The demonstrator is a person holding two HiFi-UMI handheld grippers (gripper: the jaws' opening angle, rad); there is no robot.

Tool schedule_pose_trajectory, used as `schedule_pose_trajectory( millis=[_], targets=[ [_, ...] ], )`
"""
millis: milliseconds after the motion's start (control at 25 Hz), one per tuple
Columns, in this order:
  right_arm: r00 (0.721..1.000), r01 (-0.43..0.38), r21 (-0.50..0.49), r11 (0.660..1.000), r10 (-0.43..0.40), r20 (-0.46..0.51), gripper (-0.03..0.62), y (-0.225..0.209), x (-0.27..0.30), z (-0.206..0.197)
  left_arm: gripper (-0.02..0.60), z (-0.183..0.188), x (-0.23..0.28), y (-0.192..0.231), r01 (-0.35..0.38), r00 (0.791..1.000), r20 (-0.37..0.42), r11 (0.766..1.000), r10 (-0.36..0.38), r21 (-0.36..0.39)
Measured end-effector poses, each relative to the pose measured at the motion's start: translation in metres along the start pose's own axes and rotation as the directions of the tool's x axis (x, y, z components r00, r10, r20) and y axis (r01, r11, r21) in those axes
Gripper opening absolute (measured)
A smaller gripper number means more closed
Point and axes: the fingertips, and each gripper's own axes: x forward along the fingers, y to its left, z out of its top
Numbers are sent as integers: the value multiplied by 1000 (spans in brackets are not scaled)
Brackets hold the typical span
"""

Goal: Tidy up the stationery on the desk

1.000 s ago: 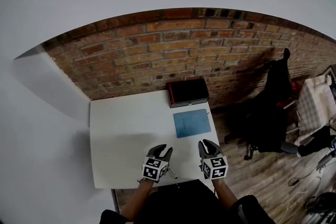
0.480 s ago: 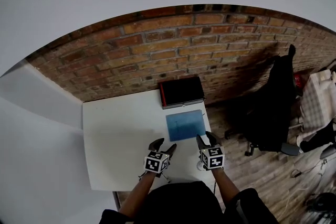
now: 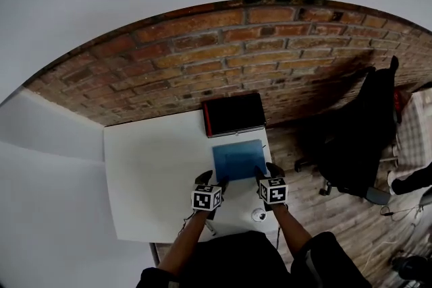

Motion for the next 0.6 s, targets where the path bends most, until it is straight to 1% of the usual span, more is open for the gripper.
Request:
schedule_pose_trajectory(
  millis=[120,200,360,480,600],
  targets=[
    [999,-11,50,999,13,-48,183,-8,9,-12,279,-6,11,-1,-15,1000,-23,999,14,-49],
    [997,-27,68,997,32,-73,183,-10,13,-20,281,-12,17,-2,-25,999,-44,998,22,-52],
    [994,-27,100,995,37,-106,183,-12,13,-33,281,-22,21,-4,-22,997,-73,998,18,-63],
    [994,-41,127,991,54,-97,183,-10,13,-38,281,-24,23,-3,-22,997,-73,998,17,-65],
    [996,-35,140,990,46,-75,183,-11,13,-39,281,-25,23,-3,-11,997,-80,998,7,-56]
  ],
)
